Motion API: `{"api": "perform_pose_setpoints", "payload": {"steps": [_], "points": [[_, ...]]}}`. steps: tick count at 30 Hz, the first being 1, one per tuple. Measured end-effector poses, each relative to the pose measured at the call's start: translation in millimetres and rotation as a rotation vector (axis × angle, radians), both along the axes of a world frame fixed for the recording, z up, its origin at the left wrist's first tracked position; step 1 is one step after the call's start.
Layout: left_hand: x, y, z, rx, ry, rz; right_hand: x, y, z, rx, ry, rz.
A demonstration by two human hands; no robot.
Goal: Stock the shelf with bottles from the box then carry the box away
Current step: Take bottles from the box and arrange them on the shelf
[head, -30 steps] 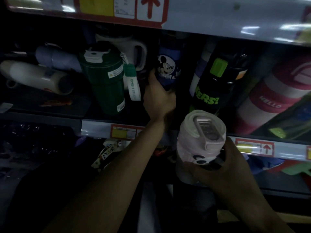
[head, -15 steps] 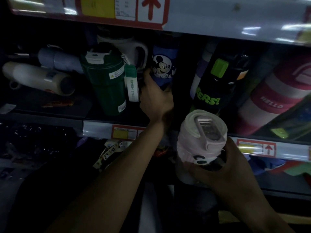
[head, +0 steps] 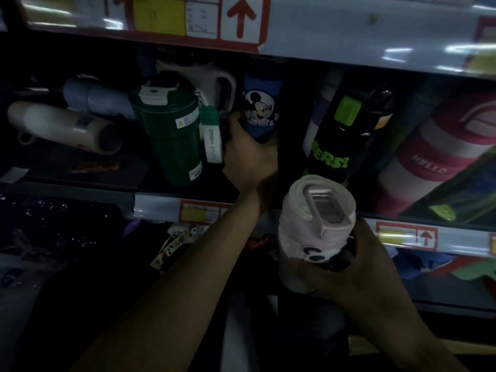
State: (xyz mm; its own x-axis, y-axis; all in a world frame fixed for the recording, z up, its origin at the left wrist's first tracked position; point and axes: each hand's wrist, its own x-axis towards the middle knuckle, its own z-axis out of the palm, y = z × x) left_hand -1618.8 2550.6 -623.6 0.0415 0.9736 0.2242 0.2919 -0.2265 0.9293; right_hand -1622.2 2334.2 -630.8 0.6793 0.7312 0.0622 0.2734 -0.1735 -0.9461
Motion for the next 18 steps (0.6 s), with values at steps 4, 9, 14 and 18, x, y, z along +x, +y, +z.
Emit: {"api": "perform_pose_setpoints", "payload": {"steps": [4, 9, 14, 18], "points": [[-9, 3, 3, -0.08, -0.031, -0.08, -3, 4, 3, 0.002, -0.009, -0.003], [-31, 2, 9, -0.131, -0.106, -0.192, -11, 12, 9, 0.015, -0.015, -0.013], [-66, -8, 15, -0.27, -0.317, -0.423, -20, 23, 18, 0.07, -0.049, -0.007], [-98, -21, 25, -0.333, -0.253, -0.411, -23, 40, 23, 0.139, -0.055, -0.001]]}}
